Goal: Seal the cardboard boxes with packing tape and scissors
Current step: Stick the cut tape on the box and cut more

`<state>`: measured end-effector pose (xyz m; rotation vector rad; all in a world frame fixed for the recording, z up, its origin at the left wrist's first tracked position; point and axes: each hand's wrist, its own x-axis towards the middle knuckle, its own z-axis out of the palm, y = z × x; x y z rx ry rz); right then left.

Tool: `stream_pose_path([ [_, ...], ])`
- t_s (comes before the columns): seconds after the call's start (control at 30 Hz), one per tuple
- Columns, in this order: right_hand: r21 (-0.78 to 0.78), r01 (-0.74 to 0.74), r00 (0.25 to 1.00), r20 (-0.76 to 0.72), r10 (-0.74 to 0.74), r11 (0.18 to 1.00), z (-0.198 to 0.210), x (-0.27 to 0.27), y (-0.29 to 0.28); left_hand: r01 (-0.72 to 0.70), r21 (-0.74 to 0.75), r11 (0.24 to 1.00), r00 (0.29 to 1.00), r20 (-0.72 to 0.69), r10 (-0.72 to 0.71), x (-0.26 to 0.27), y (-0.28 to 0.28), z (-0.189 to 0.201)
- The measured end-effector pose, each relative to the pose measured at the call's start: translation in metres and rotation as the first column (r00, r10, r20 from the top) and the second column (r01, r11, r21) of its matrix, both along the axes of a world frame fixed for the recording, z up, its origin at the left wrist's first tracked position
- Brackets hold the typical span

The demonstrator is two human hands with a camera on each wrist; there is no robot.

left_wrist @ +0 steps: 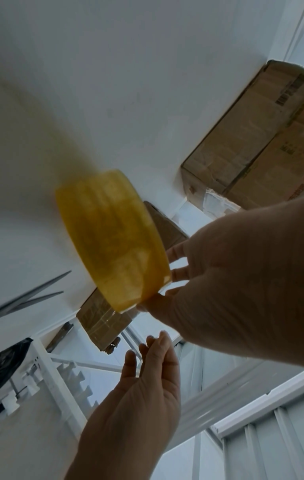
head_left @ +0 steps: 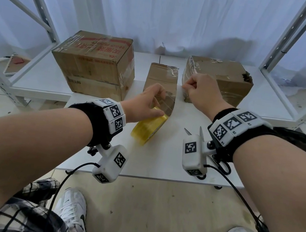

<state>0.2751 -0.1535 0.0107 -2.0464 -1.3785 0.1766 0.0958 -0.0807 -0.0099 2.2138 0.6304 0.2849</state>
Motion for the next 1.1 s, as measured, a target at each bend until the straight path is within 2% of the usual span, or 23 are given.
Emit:
stream_pose_path([
  [0.2, -0.004, 0.016, 1.000, -0.005, -0.016, 1.000, -0.003, 0.005, 0.000, 0.045, -0.029, 0.999, 0.999, 0.028, -0.044, 0.004, -0.003, 0.001],
  [0.33, 0.004, 0.015, 1.000, -0.001, -0.015, 1.000, -0.003, 0.007, -0.001, 0.032, -0.137, 0.990, 0.997, 0.073, -0.023, 0.007, -0.006, 0.003],
  [0.63, 0.011, 0.016, 1.000, 0.008, -0.016, 1.000, -0.003, 0.008, -0.002, 0.052, -0.255, 0.966, 0.998, 0.045, -0.042, 0.012, -0.010, 0.003],
  [0.83, -0.035, 0.020, 0.998, -0.058, -0.022, 0.999, -0.005, 0.010, -0.005, 0.050, -0.257, 0.965, 0.999, 0.005, -0.050, 0.013, -0.013, 0.004],
  [1.0, -0.057, 0.021, 0.999, -0.047, -0.023, 0.998, -0.007, 0.010, -0.010, 0.058, -0.255, 0.965, 0.996, -0.044, -0.071, 0.020, -0.015, 0.005],
  [1.1, -0.066, 0.006, 0.999, -0.046, -0.009, 0.998, -0.007, 0.008, -0.018, 0.029, -0.265, 0.964, 0.999, -0.021, -0.036, 0.021, -0.018, 0.000],
])
